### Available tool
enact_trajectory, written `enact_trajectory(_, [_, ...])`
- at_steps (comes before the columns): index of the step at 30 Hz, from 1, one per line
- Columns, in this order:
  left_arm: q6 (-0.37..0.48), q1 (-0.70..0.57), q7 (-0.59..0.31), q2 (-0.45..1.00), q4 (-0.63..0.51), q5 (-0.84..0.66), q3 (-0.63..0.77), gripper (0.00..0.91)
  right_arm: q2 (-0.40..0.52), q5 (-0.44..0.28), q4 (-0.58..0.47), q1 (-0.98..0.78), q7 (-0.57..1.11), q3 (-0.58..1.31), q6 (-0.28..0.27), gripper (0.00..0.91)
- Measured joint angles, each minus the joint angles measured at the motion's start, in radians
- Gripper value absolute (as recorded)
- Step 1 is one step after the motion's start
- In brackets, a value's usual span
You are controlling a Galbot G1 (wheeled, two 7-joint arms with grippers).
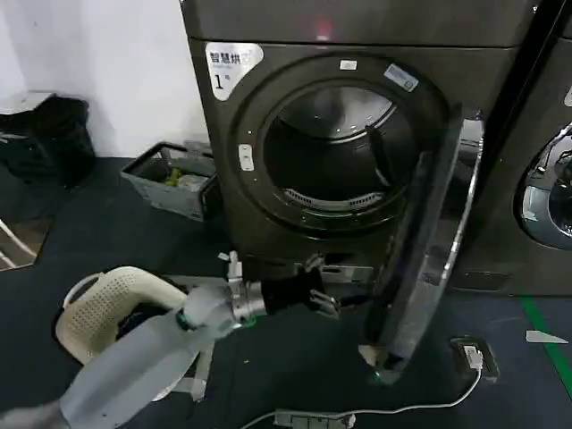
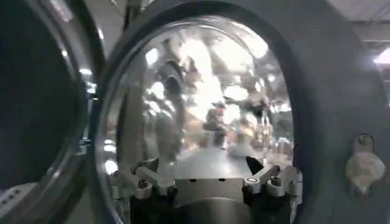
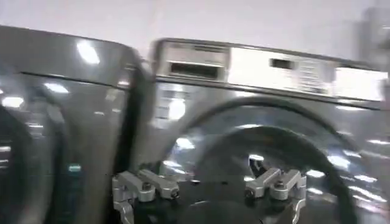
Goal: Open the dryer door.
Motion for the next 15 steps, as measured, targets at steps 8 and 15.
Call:
enact_trajectory(8, [0.0,-0.071,-0.033,-0.082,0.062,-0.002,0.055,0.907,-0.016,-0.095,-0.014,-0.012,0.048,0.071,0.016,0.907])
enact_trajectory(15, [-0.011,-0.128,-0.09,-0.182,0.143,-0.018,0.104,0.907,-0.036,-0.13,-0.01,0.002,0.13,0.138,-0.088,0.907])
